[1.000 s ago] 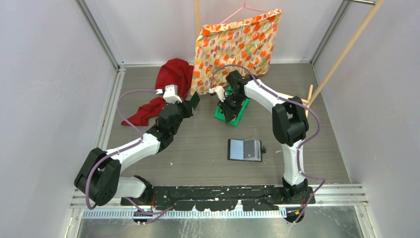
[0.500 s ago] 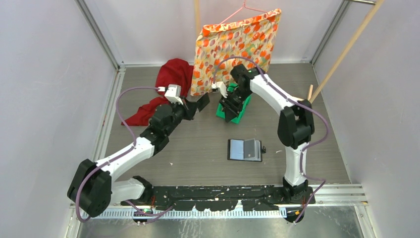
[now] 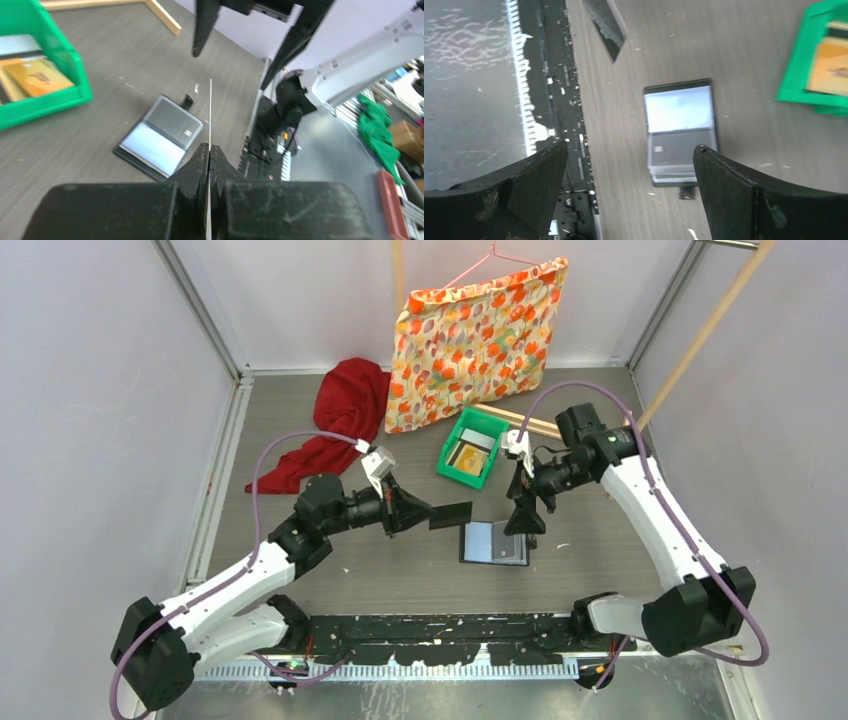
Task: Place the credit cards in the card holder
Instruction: Insert the credit card into the card holder.
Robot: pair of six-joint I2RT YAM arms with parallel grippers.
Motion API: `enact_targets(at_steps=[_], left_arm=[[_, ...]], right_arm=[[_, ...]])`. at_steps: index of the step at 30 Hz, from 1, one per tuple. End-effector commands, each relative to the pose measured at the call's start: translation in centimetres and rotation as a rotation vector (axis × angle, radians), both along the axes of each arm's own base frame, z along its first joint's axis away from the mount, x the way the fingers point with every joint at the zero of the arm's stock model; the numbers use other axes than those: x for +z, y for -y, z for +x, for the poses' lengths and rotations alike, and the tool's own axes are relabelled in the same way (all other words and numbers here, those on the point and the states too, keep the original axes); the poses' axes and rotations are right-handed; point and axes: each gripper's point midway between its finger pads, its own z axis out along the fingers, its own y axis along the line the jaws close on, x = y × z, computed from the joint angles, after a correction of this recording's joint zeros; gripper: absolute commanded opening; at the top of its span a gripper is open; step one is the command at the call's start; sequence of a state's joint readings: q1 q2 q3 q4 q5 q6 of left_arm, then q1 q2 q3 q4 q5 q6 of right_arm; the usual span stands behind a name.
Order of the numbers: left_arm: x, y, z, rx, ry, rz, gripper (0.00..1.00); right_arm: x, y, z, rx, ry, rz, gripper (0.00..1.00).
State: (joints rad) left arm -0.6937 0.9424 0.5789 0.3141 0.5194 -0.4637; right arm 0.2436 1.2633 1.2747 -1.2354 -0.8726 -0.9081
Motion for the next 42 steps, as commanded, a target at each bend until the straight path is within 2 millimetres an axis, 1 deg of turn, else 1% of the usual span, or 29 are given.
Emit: enact_targets(at_steps=[1,3,5,10,14,16,17,18,19,22,23,25,26,27,28,29,31,32,34,36,37,39,40,42], left_arm=[[-0.4,2.3,-3.3,-0.186,-0.024,0.003,0.0],[-1.0,3.4,-3.8,-0.214,-0.04,0.02,0.0],[-1.5,4.2,-4.0,-0.211,-0.043,0.027,0.0],[-0.9,5.4,-3.9,-0.204,-0.026,-0.039,0.0],[-0.4,6.0,-4.0,-0.216,-0.026,-0.075,0.0],[-0.4,6.1,-3.9,-0.208,-0.028,-0.08,0.0],[-0.3,6.1,-3.8,-0.201,-0.026,-0.085,0.0],[-0.3,6.0,-3.7,-0.192,-0.025,-0.09,0.0],[-0.3,6.0,-3.6,-0.183,-0.024,-0.096,0.0],[-0.3,5.8,-3.4,-0.163,-0.021,-0.116,0.0],[-0.3,5.7,-3.3,-0.157,-0.023,-0.123,0.0],[-0.2,5.8,-3.4,-0.16,-0.02,-0.132,0.0],[-0.2,5.8,-3.4,-0.163,-0.021,-0.133,0.05],[-0.2,5.8,-3.6,-0.174,-0.02,-0.127,0.14],[-0.2,5.7,-3.8,-0.188,-0.007,-0.11,0.25],[-0.6,5.5,-4.1,-0.201,0.002,-0.063,0.41],[-1.2,4.7,-4.5,-0.224,0.06,0.04,0.66],[-1.6,4.1,-4.5,-0.236,0.105,0.103,0.82],[-1.1,3.4,-4.8,-0.251,0.152,0.136,0.98],[-0.6,3.2,-5.8,-0.324,0.203,0.15,1.0],[-0.3,3.4,-6.0,-0.35,0.218,0.152,1.0],[-0.4,3.8,-6.2,-0.386,0.206,0.161,1.0],[-0.6,4.1,-6.3,-0.408,0.197,0.161,0.97],[-1.1,4.9,-6.3,-0.44,0.162,0.146,0.89]], right_arm=[[-1.6,-1.1,-1.0,0.04,-0.085,0.062,1.0],[-1.6,-1.4,-1.2,0.04,-0.113,0.081,1.0],[-1.4,-1.9,-1.6,0.051,-0.158,0.118,1.0],[-2.3,-3.0,-2.5,0.087,-0.241,0.136,0.99],[-3.1,-4.0,-3.1,0.115,-0.299,0.116,0.93],[-3.0,-4.4,-3.6,0.143,-0.315,0.122,0.89],[-2.8,-4.5,-3.8,0.153,-0.321,0.13,0.86],[-2.7,-4.6,-4.0,0.159,-0.326,0.135,0.81],[-2.6,-4.7,-4.1,0.163,-0.328,0.138,0.72],[-2.2,-4.7,-4.5,0.187,-0.331,0.147,0.34],[-2.0,-4.7,-4.7,0.202,-0.331,0.151,0.25],[-1.7,-4.5,-5.2,0.232,-0.332,0.153,0.12],[-1.7,-4.4,-5.4,0.242,-0.331,0.148,0.07],[-1.7,-4.3,-5.5,0.253,-0.324,0.14,0.03],[-1.8,-4.0,-5.5,0.26,-0.317,0.125,0.02],[-2.1,-3.6,-5.7,0.272,-0.309,0.098,0.01],[-2.7,-3.2,-5.7,0.298,-0.296,0.059,0.01],[-3.2,-3.0,-5.8,0.311,-0.301,0.034,0.01],[-3.2,-2.8,-6.4,0.357,-0.318,0.017,0.01],[-3.0,-2.7,-7.0,0.409,-0.339,0.018,0.01],[-3.0,-2.7,-7.1,0.422,-0.351,0.012,0.01],[-3.3,-2.7,-7.2,0.432,-0.364,-0.002,0.01],[-3.4,-2.7,-7.2,0.437,-0.367,-0.006,0.01],[-3.4,-2.8,-7.3,0.442,-0.371,-0.007,0.01]])
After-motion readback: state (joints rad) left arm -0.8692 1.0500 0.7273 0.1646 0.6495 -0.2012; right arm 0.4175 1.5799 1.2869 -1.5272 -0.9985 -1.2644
